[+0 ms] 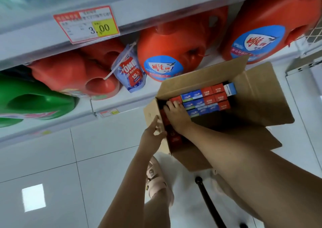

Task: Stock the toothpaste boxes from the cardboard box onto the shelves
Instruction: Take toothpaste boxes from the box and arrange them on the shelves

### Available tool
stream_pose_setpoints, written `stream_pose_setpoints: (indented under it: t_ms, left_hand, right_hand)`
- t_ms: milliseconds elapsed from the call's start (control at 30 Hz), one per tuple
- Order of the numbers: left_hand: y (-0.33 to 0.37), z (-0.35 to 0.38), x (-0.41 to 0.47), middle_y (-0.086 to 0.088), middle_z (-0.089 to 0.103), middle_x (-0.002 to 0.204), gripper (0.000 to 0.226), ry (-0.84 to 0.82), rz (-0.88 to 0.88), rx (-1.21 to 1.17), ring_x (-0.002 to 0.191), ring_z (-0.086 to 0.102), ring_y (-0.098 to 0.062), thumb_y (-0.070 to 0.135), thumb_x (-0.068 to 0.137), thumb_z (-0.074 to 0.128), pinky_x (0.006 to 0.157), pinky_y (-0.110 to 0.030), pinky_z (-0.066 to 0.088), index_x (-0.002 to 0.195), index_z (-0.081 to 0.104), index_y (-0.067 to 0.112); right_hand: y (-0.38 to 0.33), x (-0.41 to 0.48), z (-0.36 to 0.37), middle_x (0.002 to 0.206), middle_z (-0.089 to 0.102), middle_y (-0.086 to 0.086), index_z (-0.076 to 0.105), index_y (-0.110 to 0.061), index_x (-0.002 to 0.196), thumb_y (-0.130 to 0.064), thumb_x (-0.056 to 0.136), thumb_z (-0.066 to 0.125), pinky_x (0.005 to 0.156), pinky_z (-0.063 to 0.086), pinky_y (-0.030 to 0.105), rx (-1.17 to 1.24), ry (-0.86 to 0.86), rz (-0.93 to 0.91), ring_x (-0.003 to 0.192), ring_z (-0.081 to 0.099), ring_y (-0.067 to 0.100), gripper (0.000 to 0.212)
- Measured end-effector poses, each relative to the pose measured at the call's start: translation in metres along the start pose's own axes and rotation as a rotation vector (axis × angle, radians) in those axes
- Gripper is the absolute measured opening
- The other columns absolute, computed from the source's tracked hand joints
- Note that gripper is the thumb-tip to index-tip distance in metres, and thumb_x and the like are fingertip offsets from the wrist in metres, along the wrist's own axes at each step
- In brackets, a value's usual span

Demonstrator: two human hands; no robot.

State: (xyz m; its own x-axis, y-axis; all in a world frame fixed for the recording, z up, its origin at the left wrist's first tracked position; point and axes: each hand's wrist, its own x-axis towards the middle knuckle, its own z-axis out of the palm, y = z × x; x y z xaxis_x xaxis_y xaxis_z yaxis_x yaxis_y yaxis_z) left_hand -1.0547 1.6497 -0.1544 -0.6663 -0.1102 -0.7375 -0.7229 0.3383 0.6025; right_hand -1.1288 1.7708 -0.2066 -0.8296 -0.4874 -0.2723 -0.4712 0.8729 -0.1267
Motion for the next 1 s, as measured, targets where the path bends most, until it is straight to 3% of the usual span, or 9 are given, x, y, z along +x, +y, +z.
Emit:
stream_pose_setpoints:
  t_ms: [100, 233, 367, 467, 567, 700, 767, 867, 1000]
  left_hand:
    - [0.000, -0.003, -0.002, -0.005, 0.059, 0.120, 0.062, -0.006, 0.012, 0.004, 0.109, 0.056, -0.020, 0.004, 0.092, 0.053, 0.078, -0.021, 0.038, 0.147, 0.032, 0.023]
    - [0.007, -0.006, -0.010, 0.002, 0.053, 0.115, 0.065, -0.032, -0.012, -0.024, 0.102, 0.050, -0.011, 0.001, 0.089, 0.057, 0.086, -0.032, 0.043, 0.146, 0.034, 0.021]
    - [0.021, -0.010, -0.029, 0.001, 0.045, 0.135, 0.074, -0.068, -0.041, 0.007, 0.121, 0.044, -0.012, 0.006, 0.084, 0.067, 0.091, -0.020, 0.035, 0.148, 0.029, 0.017]
    - [0.034, -0.009, -0.051, -0.001, 0.046, 0.141, 0.082, -0.070, -0.075, -0.047, 0.125, 0.045, -0.016, 0.005, 0.079, 0.071, 0.098, -0.029, 0.042, 0.148, 0.028, 0.014]
    - [0.046, -0.009, -0.075, -0.003, 0.057, 0.127, 0.082, -0.073, -0.014, -0.046, 0.114, 0.058, -0.021, 0.037, 0.064, 0.075, 0.094, -0.041, 0.051, 0.136, 0.044, 0.015]
    - [0.075, -0.016, -0.148, 0.018, 0.051, 0.105, 0.066, -0.040, 0.055, -0.157, 0.089, 0.055, 0.001, 0.020, 0.075, 0.080, 0.075, -0.015, 0.051, 0.125, 0.039, 0.032]
    - [0.079, -0.019, -0.182, 0.016, 0.051, 0.110, 0.064, -0.043, 0.087, -0.180, 0.092, 0.055, -0.001, 0.021, 0.080, 0.075, 0.063, -0.003, 0.045, 0.128, 0.036, 0.033]
    - [0.097, -0.025, -0.212, 0.001, 0.053, 0.131, 0.079, -0.078, 0.150, -0.278, 0.100, 0.063, -0.010, 0.038, 0.075, 0.079, 0.062, -0.009, 0.050, 0.140, 0.035, 0.026]
    - [0.133, -0.041, -0.250, -0.002, 0.070, 0.111, 0.101, -0.317, 0.183, -0.213, 0.098, 0.069, -0.016, 0.078, 0.043, 0.072, 0.089, -0.030, 0.054, 0.125, 0.055, 0.022]
  right_hand:
    - [-0.001, -0.004, 0.000, 0.122, 0.054, 0.009, 0.051, -0.011, 0.121, -0.008, 0.081, 0.065, 0.087, 0.042, 0.036, 0.034, -0.110, -0.015, 0.115, 0.048, 0.030, 0.042]
    - [0.003, -0.006, -0.010, 0.106, 0.062, 0.009, 0.059, -0.009, 0.108, -0.001, 0.066, 0.076, 0.078, 0.047, 0.038, 0.115, -0.032, -0.029, 0.102, 0.055, 0.030, 0.046]
    - [0.005, -0.012, -0.052, 0.129, 0.048, 0.004, 0.044, -0.012, 0.127, -0.016, 0.070, 0.076, 0.097, 0.038, 0.037, 0.167, -0.184, -0.040, 0.122, 0.038, 0.028, 0.065]
    - [0.008, -0.032, -0.094, 0.133, 0.044, 0.002, 0.041, -0.015, 0.128, -0.024, 0.064, 0.083, 0.104, 0.034, 0.037, 0.268, -0.230, -0.034, 0.126, 0.036, 0.026, 0.078]
    - [0.013, -0.064, -0.148, 0.132, 0.044, 0.001, 0.041, -0.016, 0.127, -0.029, 0.063, 0.085, 0.104, 0.034, 0.036, 0.494, -0.179, 0.063, 0.125, 0.040, 0.023, 0.079]
    - [0.030, -0.112, -0.227, 0.120, 0.053, 0.001, 0.045, -0.016, 0.121, -0.025, 0.068, 0.083, 0.090, 0.041, 0.027, 0.792, -0.069, 0.228, 0.110, 0.052, 0.016, 0.066]
    - [0.041, -0.138, -0.263, 0.109, 0.058, -0.007, 0.050, -0.024, 0.115, -0.031, 0.072, 0.080, 0.083, 0.043, 0.019, 0.873, -0.046, 0.274, 0.100, 0.054, 0.009, 0.053]
    - [0.055, -0.168, -0.299, 0.102, 0.064, -0.004, 0.057, -0.030, 0.096, -0.035, 0.078, 0.073, 0.089, 0.052, 0.034, 1.056, -0.023, 0.276, 0.100, 0.063, 0.015, 0.025]
    - [0.057, -0.192, -0.330, 0.110, 0.063, 0.027, 0.058, -0.009, 0.100, -0.014, 0.083, 0.067, 0.080, 0.057, 0.040, 1.572, -0.220, 0.307, 0.101, 0.066, 0.030, 0.020]
